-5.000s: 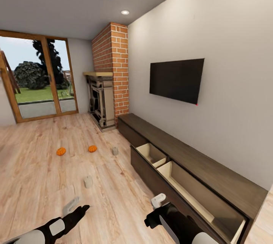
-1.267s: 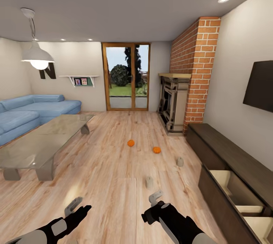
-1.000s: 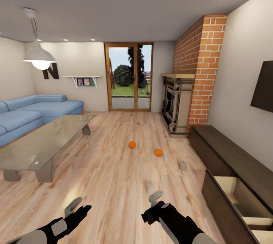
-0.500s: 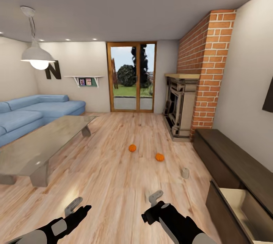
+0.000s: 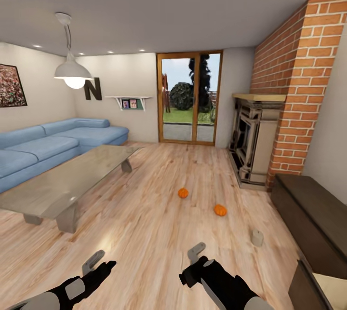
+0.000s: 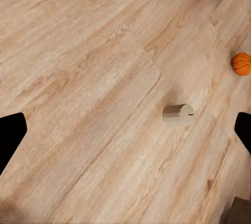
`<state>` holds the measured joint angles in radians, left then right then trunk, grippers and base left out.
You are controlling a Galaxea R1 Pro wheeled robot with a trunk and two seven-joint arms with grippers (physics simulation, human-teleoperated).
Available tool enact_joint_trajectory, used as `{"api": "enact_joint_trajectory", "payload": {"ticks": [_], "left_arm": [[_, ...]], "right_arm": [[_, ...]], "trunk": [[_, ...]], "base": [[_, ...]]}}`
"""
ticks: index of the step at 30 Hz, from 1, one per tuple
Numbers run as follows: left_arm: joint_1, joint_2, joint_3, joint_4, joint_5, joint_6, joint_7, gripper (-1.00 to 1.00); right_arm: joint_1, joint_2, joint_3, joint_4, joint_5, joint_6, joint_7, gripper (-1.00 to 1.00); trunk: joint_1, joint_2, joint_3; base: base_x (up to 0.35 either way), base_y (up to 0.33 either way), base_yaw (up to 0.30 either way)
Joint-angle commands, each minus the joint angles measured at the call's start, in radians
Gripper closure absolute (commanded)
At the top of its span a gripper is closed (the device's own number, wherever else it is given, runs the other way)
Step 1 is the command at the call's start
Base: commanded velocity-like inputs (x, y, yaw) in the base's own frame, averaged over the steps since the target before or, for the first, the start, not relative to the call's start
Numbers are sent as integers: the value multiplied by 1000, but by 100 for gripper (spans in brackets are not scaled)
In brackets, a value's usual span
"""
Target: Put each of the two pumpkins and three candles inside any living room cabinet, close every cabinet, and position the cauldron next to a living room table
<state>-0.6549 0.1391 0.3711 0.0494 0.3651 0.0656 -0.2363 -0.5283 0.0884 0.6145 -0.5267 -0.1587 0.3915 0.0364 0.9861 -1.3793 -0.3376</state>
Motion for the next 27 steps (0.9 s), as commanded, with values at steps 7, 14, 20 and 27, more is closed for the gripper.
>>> {"api": "enact_joint_trajectory", "payload": {"ticks": [7,14,20,27], "left_arm": [[-2,1,0,3,11,3,-5,-100],[-2,1,0,3,11,3,-5,-100],[-1,1,0,3,11,3,-5,-100],[-1,1,0,3,11,3,-5,-100]], "right_arm": [[-1,-1,5,-1,-10,4,-3,-100],[-1,-1,5,-2,-10,4,-3,-100],[-1,-1,5,-2,-10,6,-3,-100],[-1,-1,6,3,-10,6,-7,-100]], "trunk": [[1,-1,-1],[1,-1,-1],[1,-1,-1],[1,-1,-1]], "base": [[294,-155,290],[294,-138,290],[227,-97,201],[31,-8,14]]}}
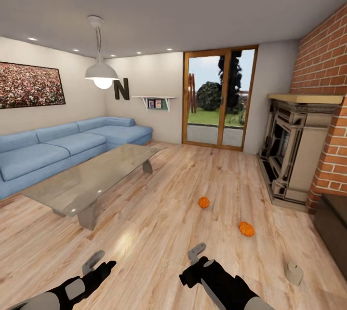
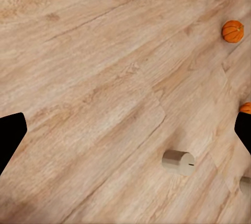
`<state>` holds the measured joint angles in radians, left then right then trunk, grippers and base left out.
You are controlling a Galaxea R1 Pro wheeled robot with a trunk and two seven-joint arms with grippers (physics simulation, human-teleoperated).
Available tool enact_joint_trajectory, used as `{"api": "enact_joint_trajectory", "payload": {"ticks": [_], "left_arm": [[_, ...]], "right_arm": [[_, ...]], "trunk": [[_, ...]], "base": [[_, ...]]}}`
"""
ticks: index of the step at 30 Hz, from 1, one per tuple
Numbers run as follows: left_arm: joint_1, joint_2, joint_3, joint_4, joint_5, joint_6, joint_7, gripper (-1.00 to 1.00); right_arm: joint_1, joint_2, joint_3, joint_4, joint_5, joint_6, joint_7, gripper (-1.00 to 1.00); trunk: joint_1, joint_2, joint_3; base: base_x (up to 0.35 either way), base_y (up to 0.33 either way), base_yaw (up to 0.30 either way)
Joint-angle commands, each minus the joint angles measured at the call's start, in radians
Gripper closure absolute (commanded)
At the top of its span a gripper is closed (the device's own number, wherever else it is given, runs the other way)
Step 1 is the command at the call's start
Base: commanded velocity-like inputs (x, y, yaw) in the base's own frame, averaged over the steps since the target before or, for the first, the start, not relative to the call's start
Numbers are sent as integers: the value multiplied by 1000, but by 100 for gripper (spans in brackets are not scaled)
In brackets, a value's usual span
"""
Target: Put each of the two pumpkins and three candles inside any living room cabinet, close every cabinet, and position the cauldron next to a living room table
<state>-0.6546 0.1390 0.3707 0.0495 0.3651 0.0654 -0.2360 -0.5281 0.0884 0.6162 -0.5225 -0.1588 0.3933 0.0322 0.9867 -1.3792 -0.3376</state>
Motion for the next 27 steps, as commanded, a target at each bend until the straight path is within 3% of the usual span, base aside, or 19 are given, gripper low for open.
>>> {"api": "enact_joint_trajectory", "payload": {"ticks": [1,11,20,27], "left_arm": [[-1,1,0,3,11,4,-5,-100],[-1,1,0,3,11,4,-5,-100],[-2,1,0,3,11,4,-5,-100],[-2,1,0,3,11,4,-5,-100]], "right_arm": [[-1,-1,5,0,-10,4,-2,-100],[-1,-1,5,4,-10,4,-1,-100],[-1,-1,6,4,-10,4,-2,-100],[-1,-1,6,4,-10,4,-3,-100]], "trunk": [[0,-1,-1],[0,-1,0],[0,-1,4],[0,-1,8]], "base": [[4,-1,2],[1,0,32],[30,0,229],[250,0,269]]}}
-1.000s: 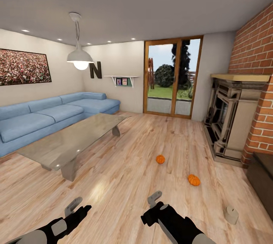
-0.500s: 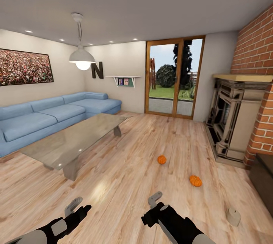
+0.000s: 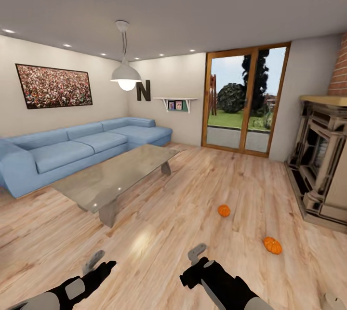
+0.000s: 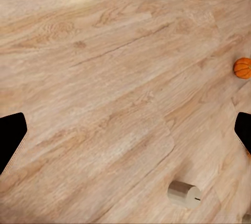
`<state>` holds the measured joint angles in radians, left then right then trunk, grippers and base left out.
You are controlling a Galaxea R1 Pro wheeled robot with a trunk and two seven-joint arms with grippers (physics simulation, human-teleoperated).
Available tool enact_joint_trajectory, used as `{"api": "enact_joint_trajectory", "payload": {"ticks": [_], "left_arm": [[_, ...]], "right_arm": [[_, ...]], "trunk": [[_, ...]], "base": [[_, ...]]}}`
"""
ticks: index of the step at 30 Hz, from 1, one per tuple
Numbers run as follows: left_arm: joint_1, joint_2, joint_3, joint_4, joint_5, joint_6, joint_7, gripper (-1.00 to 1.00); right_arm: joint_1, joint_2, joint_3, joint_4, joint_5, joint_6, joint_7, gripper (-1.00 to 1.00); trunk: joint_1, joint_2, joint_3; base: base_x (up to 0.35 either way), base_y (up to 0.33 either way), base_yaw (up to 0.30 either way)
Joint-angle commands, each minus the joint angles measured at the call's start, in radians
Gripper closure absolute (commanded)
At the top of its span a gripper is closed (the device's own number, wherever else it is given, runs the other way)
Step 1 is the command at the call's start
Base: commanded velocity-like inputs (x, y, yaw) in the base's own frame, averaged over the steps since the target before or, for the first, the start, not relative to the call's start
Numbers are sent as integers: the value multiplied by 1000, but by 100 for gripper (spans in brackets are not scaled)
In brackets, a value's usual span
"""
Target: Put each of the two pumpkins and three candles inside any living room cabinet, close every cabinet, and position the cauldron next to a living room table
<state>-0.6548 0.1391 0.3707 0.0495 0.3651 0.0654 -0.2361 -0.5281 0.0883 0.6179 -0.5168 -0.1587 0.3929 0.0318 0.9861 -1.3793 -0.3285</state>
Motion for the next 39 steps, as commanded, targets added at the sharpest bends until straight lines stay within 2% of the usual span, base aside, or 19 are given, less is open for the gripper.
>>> {"api": "enact_joint_trajectory", "payload": {"ticks": [1,9,19,31,39], "left_arm": [[-1,1,0,3,11,4,-5,-100],[-1,1,0,3,11,4,-5,-100],[-1,1,0,3,11,4,-5,-100],[-1,1,0,3,11,4,-5,-100],[-1,1,0,3,11,4,-5,-100]], "right_arm": [[-1,-1,4,-2,-10,4,-2,-100],[-1,-1,3,-2,-10,4,-1,-100],[-1,-1,3,-2,-10,4,-2,-100],[-1,-1,4,-1,-10,4,-2,-100],[-1,-1,4,-1,-10,4,-2,-100]], "trunk": [[1,-1,-1],[1,-1,2],[1,-1,2],[1,-1,2],[1,-1,2]], "base": [[312,0,272],[298,0,180],[50,-6,7],[265,-139,0],[74,-40,1]]}}
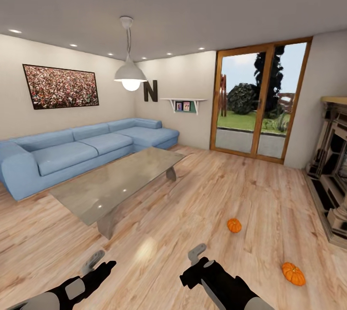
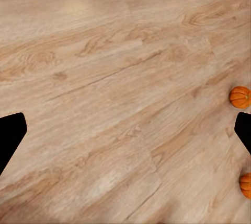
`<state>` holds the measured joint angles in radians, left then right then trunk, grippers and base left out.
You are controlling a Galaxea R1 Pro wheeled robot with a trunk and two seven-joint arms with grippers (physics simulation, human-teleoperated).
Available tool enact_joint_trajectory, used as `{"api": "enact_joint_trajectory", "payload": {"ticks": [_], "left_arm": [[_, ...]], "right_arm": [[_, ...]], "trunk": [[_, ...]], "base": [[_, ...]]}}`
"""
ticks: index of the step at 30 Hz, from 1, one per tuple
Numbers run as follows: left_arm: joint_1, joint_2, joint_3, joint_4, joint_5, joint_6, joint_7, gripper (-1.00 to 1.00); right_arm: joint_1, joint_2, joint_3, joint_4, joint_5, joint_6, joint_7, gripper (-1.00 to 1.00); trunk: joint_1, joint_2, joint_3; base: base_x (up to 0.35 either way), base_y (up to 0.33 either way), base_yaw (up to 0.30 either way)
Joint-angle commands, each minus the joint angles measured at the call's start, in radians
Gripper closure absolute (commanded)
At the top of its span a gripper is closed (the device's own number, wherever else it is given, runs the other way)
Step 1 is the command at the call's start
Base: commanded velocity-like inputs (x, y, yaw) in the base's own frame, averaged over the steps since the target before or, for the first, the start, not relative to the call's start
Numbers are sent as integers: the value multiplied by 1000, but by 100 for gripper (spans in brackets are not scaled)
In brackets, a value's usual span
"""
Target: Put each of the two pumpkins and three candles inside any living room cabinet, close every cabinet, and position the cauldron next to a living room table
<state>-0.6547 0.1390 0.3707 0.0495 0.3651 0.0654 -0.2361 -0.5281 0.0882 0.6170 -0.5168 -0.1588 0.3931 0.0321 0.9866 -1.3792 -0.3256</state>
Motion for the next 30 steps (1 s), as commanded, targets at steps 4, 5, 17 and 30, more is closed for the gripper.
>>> {"api": "enact_joint_trajectory", "payload": {"ticks": [4,5,17,30], "left_arm": [[-1,1,0,3,11,4,-5,-100],[-1,1,0,3,11,4,-5,-100],[-1,1,0,3,11,4,-5,-100],[-1,1,0,3,11,4,-5,-100]], "right_arm": [[-1,-1,5,-1,-10,4,-2,-100],[-1,-1,5,0,-10,4,-2,-100],[-1,-1,4,0,-10,4,-1,-100],[-1,-1,6,-1,-10,4,0,-100]], "trunk": [[0,-1,-1],[0,-1,-1],[0,-1,-1],[0,-1,-1]], "base": [[13,-7,54],[5,-3,131],[4,-1,173],[243,-33,13]]}}
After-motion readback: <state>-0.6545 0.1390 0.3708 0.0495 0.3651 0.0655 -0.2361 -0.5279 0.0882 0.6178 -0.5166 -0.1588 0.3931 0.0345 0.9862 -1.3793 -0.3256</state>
